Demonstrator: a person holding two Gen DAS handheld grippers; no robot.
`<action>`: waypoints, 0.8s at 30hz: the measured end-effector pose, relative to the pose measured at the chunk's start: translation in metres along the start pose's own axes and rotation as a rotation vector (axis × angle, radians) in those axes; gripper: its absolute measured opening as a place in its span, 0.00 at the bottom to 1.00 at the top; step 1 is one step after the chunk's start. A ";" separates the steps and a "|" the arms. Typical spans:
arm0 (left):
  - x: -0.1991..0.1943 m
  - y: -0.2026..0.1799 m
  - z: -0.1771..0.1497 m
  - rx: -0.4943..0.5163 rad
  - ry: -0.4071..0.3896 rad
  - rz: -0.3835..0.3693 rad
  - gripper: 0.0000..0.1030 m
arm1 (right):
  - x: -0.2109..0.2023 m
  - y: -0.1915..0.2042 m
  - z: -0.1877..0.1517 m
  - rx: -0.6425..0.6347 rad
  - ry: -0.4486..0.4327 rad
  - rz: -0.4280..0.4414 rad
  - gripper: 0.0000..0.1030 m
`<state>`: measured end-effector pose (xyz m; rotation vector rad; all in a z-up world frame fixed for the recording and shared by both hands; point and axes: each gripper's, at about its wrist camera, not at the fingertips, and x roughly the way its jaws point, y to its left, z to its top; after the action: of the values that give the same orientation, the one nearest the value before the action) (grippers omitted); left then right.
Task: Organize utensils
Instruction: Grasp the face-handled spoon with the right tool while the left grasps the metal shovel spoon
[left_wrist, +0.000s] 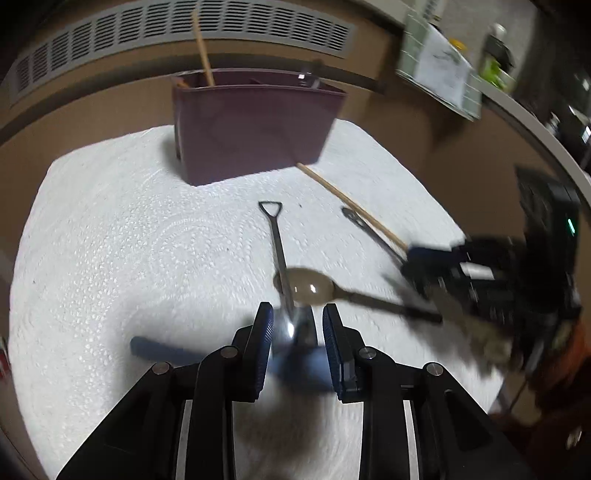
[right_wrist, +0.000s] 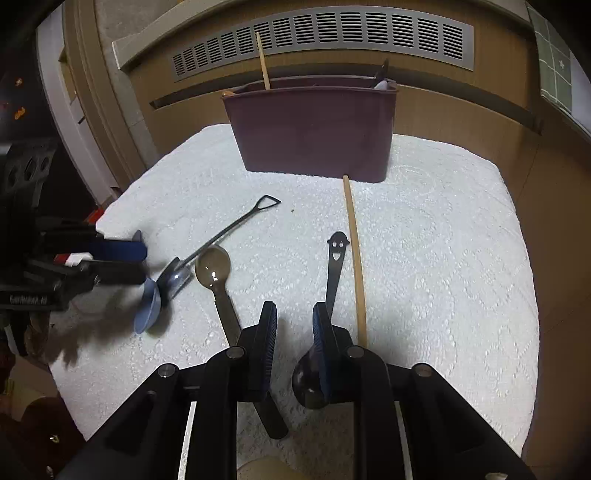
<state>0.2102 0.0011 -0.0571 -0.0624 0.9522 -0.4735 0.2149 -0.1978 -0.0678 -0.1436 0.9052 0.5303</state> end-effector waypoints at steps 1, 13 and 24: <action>0.006 0.001 0.004 -0.016 0.005 0.006 0.28 | -0.002 -0.001 -0.002 0.007 -0.004 -0.004 0.18; 0.067 -0.017 0.048 0.012 0.101 0.232 0.27 | 0.005 -0.008 0.003 0.017 -0.001 -0.057 0.18; 0.063 -0.011 0.047 -0.020 0.126 0.255 0.27 | 0.028 -0.012 0.015 0.004 0.033 -0.144 0.06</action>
<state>0.2739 -0.0425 -0.0755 0.0714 1.0718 -0.2338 0.2458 -0.1925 -0.0817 -0.2128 0.9199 0.3937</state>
